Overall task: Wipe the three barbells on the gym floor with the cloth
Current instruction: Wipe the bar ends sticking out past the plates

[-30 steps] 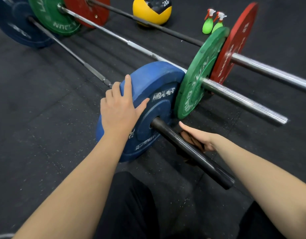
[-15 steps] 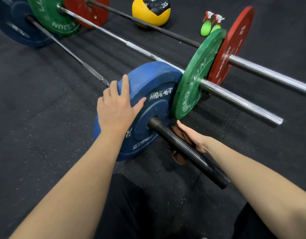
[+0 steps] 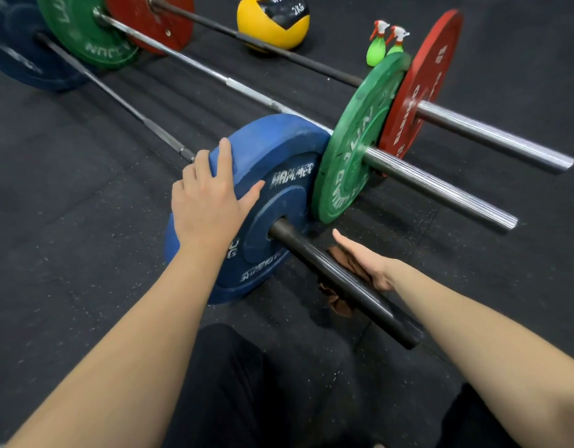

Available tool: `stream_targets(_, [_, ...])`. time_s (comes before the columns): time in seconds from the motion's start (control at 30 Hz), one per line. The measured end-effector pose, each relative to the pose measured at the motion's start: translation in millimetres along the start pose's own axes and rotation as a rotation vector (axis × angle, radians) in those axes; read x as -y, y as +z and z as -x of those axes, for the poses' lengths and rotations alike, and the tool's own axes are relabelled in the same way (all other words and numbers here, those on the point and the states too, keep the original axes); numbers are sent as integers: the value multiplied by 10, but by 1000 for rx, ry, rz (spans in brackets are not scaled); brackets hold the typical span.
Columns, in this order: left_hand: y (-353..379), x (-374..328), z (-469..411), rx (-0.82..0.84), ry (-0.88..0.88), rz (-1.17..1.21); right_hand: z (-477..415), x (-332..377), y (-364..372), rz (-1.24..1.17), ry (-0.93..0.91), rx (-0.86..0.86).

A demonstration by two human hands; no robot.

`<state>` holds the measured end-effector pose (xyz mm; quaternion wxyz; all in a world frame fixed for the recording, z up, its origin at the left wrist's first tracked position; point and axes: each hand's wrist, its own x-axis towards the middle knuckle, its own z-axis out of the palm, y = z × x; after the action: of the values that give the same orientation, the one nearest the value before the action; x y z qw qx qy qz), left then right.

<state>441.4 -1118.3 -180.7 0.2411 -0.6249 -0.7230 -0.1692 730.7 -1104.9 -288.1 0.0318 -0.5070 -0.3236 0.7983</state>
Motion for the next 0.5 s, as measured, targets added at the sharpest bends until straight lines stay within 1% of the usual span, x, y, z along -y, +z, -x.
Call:
stream_targets(0.1, [21, 9, -19, 1, -1, -3, -164, 190, 156, -67, -53, 4])
stream_targets(0.23, [31, 33, -33, -13, 6, -4, -245, 255, 202, -84, -18, -20])
stream_targets(0.37, [19, 27, -29, 5, 2, -2, -208, 164, 135, -54, -37, -31])
stream_targets(0.5, [5, 17, -39, 43, 0, 19, -84, 19, 42, 17, 28, -59])
